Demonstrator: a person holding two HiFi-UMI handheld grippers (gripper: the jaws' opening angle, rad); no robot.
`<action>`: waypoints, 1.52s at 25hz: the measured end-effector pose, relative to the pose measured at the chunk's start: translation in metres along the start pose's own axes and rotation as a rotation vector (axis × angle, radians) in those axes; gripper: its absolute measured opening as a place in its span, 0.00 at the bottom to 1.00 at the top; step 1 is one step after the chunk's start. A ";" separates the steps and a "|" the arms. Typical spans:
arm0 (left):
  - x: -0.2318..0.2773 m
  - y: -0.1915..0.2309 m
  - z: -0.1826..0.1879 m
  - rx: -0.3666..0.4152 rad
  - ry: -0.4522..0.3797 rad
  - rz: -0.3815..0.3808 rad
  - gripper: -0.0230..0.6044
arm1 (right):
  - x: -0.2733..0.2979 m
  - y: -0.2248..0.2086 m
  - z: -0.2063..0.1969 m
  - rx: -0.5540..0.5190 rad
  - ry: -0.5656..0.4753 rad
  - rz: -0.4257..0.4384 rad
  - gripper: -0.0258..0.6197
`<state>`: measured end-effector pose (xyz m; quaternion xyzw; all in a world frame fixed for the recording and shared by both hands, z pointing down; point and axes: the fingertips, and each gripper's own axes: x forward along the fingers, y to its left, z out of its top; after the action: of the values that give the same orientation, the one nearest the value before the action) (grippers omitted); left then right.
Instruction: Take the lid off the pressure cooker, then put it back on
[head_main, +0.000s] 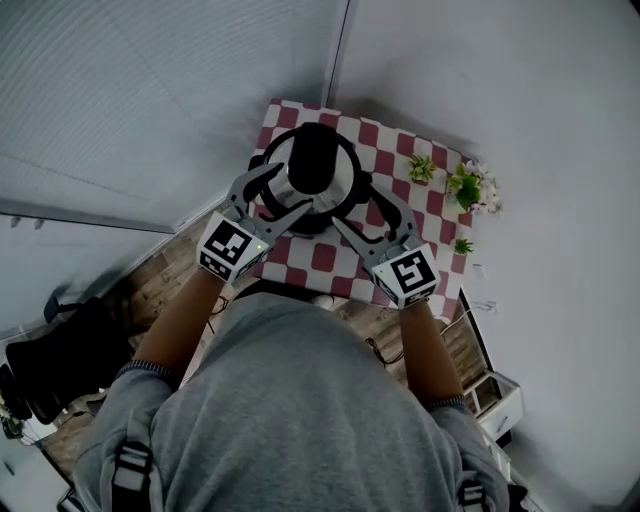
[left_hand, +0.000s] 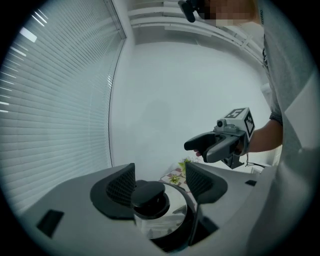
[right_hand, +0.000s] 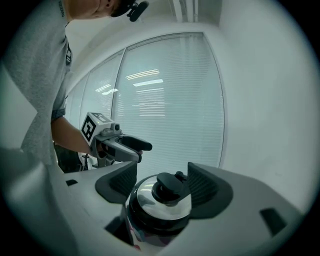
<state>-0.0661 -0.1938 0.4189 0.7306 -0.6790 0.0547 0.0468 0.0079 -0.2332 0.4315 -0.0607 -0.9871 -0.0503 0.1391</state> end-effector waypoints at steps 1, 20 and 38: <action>0.001 0.005 -0.003 0.008 0.011 -0.011 0.55 | 0.005 -0.003 0.000 -0.003 0.011 0.001 0.54; 0.046 0.032 -0.072 0.258 0.467 -0.385 0.56 | 0.088 -0.007 -0.039 -0.097 0.411 0.201 0.58; 0.066 0.023 -0.112 0.420 0.765 -0.709 0.56 | 0.120 -0.018 -0.084 -0.184 0.707 0.358 0.60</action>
<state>-0.0858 -0.2450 0.5388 0.8359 -0.3011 0.4305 0.1589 -0.0869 -0.2477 0.5440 -0.2228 -0.8437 -0.1312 0.4704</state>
